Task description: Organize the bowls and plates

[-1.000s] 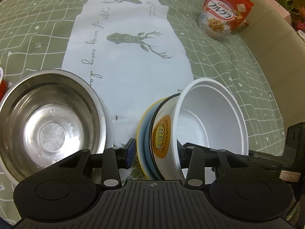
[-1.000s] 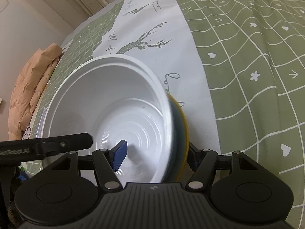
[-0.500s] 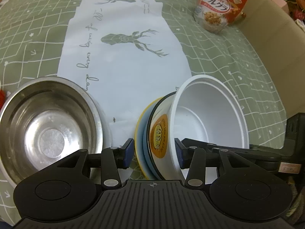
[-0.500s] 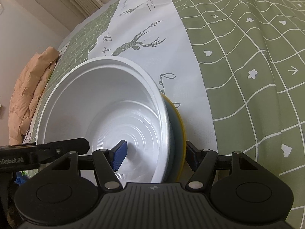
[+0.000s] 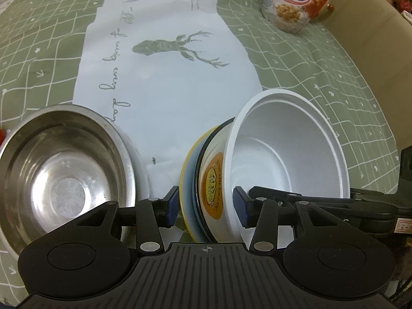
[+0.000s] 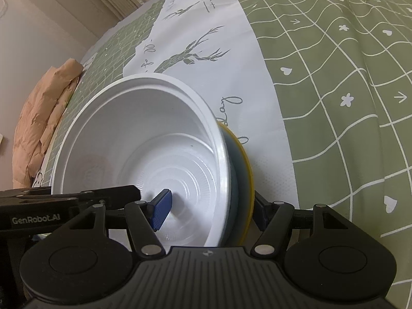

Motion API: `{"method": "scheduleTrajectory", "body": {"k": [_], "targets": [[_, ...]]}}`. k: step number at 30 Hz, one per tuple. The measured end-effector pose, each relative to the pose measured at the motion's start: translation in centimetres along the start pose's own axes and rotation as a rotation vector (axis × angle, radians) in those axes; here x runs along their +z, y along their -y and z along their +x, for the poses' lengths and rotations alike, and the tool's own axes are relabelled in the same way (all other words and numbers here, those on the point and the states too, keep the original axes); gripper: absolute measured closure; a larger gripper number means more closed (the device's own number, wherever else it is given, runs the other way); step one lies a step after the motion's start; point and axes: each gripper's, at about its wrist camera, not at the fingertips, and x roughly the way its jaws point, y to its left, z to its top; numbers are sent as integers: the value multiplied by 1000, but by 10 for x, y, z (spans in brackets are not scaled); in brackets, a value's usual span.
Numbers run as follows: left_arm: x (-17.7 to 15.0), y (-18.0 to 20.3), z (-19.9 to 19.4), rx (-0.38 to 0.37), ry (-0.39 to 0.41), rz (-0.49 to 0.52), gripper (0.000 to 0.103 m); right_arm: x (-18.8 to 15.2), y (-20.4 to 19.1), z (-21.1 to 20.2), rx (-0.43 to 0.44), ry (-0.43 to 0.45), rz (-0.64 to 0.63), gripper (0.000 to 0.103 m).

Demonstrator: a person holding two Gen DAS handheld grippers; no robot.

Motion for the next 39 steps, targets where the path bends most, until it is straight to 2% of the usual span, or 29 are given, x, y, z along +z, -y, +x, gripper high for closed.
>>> {"method": "scheduleTrajectory", "body": {"k": [11, 16, 22, 28, 33, 39], "targets": [[-1, -5, 7, -35, -19, -33, 54, 3, 2, 3, 38, -39, 4, 39], [-1, -9, 10, -55, -20, -61, 54, 3, -3, 4, 10, -49, -13, 40], [0, -9, 11, -62, -32, -46, 54, 11, -3, 7, 2, -92, -4, 40], [3, -11, 10, -81, -74, -51, 54, 14, -4, 8, 3, -108, 23, 36], [2, -26, 8, -117, -109, -109, 54, 12, -16, 6, -12, -90, 0, 35], [-8, -32, -8, -81, -109, -118, 53, 12, -26, 10, 46, -143, -21, 35]]}}
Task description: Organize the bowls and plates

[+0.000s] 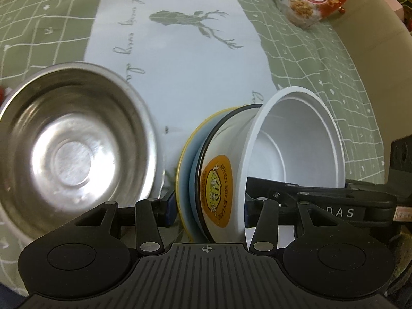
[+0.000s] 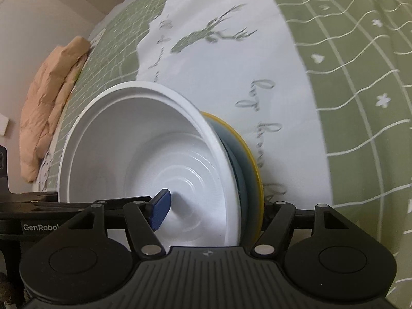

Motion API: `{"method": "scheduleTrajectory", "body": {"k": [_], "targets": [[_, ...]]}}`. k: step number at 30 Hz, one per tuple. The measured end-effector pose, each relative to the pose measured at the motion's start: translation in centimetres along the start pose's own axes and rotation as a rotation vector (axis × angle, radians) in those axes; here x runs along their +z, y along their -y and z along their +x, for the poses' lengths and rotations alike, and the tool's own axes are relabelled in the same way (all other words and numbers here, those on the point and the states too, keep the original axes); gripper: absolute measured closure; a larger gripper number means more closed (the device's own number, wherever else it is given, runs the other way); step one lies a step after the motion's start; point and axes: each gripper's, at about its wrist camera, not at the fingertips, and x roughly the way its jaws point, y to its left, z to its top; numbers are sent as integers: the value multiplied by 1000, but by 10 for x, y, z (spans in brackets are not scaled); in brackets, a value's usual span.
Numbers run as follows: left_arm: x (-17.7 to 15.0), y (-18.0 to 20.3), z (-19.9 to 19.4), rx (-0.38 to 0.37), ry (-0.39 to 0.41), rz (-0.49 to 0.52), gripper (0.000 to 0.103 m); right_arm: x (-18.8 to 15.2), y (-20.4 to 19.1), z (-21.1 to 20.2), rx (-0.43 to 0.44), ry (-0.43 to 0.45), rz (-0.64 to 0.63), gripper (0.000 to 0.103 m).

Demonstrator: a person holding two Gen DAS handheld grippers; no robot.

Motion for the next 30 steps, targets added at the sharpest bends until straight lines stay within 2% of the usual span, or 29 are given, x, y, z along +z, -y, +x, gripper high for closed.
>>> {"method": "scheduleTrajectory", "body": {"k": [4, 8, 14, 22, 30], "targets": [[-3, -4, 2, -5, -9, 1, 53, -1, -2, 3, 12, -22, -14, 35], [-1, -2, 0, -30, 5, 6, 52, -3, -2, 5, -28, -22, -51, 35], [2, 5, 7, 1, 11, 31, 50, -3, 5, 5, -15, -31, -20, 35], [-1, 2, 7, -17, 21, 29, 50, -3, 7, 6, 8, -39, -5, 35], [-1, 0, 7, -21, 14, 23, 50, -3, 3, 4, -5, -35, 3, 36]]}}
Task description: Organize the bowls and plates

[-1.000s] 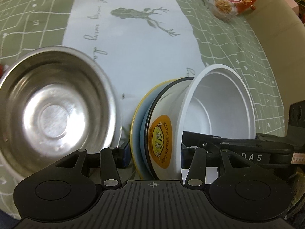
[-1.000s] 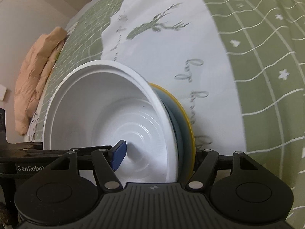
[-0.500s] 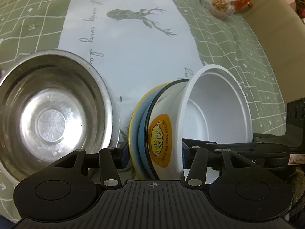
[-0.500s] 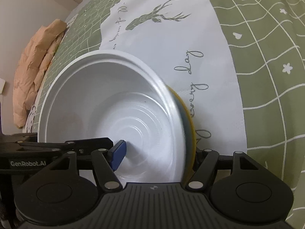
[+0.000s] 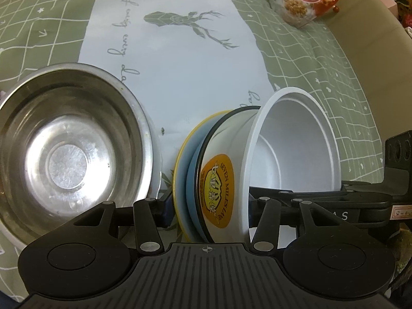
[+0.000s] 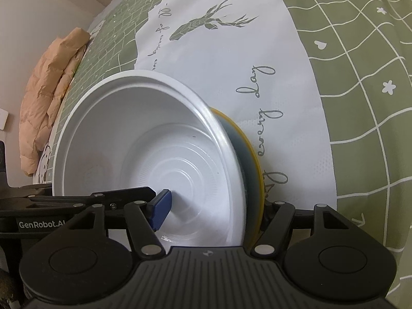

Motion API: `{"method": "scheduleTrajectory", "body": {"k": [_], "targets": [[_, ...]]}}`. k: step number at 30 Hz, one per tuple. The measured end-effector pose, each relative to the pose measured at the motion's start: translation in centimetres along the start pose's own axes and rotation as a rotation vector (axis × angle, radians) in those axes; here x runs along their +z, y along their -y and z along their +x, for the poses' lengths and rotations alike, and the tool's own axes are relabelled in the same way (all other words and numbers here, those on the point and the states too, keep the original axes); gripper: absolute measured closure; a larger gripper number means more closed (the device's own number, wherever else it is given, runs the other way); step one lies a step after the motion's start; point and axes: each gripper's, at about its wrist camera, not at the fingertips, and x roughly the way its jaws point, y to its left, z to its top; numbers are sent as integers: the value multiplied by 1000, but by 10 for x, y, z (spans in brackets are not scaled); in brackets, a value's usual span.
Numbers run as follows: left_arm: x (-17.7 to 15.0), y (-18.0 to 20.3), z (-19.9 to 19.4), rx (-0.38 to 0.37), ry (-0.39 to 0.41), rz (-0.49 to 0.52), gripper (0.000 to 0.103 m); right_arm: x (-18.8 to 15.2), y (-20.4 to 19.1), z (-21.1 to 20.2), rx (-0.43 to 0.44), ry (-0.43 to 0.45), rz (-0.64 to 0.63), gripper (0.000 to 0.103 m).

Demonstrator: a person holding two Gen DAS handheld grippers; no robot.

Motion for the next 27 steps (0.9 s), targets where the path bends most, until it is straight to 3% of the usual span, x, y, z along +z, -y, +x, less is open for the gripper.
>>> {"method": "scheduleTrajectory", "body": {"k": [18, 23, 27], "targets": [[1, 1, -19, -40, 26, -7, 50, 1, -10, -17, -15, 15, 38, 36], [7, -10, -50, -102, 97, -1, 50, 14, -48, -41, -61, 65, -44, 36], [10, -40, -80, -113, 157, -22, 50, 32, -94, -40, -84, 57, -132, 36]]}}
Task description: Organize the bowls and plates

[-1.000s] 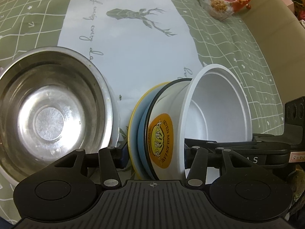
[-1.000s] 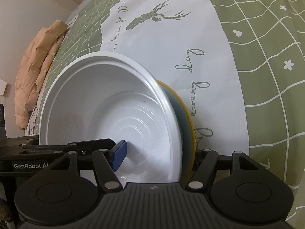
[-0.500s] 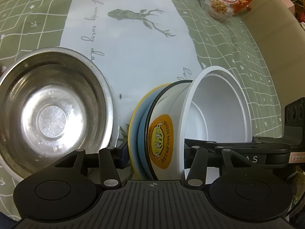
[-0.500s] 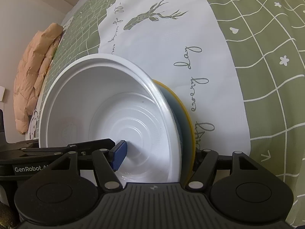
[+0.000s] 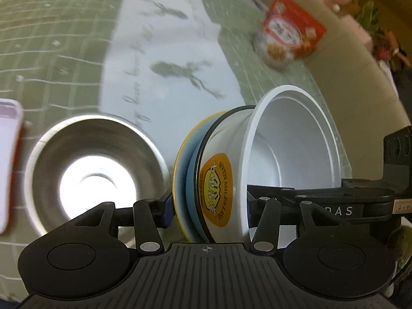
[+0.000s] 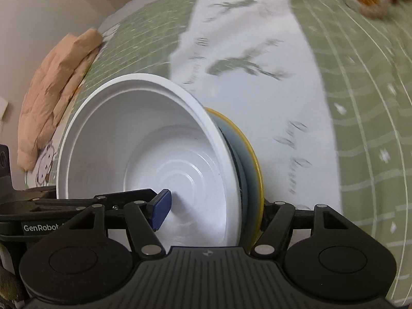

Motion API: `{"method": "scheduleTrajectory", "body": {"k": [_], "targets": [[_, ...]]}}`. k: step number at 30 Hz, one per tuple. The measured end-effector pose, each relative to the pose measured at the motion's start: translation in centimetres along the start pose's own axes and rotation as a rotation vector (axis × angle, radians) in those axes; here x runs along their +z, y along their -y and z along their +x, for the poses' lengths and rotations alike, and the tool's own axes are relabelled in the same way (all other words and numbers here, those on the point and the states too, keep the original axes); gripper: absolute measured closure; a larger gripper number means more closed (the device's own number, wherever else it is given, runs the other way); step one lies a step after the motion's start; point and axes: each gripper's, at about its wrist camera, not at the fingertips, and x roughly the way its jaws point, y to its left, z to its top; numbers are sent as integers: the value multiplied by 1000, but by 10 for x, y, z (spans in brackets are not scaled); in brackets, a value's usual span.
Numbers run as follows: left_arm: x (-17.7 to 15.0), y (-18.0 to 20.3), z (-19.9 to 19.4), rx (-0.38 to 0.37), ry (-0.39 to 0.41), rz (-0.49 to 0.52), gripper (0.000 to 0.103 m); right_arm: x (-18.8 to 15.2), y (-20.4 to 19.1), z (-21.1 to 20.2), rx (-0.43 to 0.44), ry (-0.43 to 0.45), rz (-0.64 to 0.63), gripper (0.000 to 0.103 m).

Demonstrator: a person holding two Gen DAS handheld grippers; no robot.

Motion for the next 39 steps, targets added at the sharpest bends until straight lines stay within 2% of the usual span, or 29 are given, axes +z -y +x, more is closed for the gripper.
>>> {"method": "scheduleTrajectory", "body": {"k": [3, 7, 11, 14, 17, 21, 23, 27, 32, 39], "targets": [[0, -32, -16, 4, 29, -47, 50, 16, -37, 17, -21, -38, -67, 36], [-6, -82, -20, 5, 37, -117, 50, 31, -82, 61, -58, -124, -138, 36], [-14, -123, -12, -3, 13, -165, 49, 37, -110, 102, -154, -218, -172, 34], [-16, -143, -16, -48, 56, -171, 50, 43, -141, 109, -273, -203, -263, 35], [-15, -160, -18, -109, 69, -203, 51, 51, -171, 109, -341, -184, -322, 31], [-19, -162, -16, -122, 77, -177, 51, 49, -199, 116, -397, -175, -408, 25], [-20, -164, -17, -131, 78, -169, 51, 48, -204, 117, -402, -170, -421, 23], [-21, -171, -18, -146, 76, -183, 57, 47, -205, 117, -403, -165, -419, 22], [-22, -169, -20, -135, 72, -177, 58, 46, -197, 112, -356, -138, -385, 22], [-19, -166, -26, -116, 77, -191, 62, 40, -184, 96, -324, -94, -369, 30]]}}
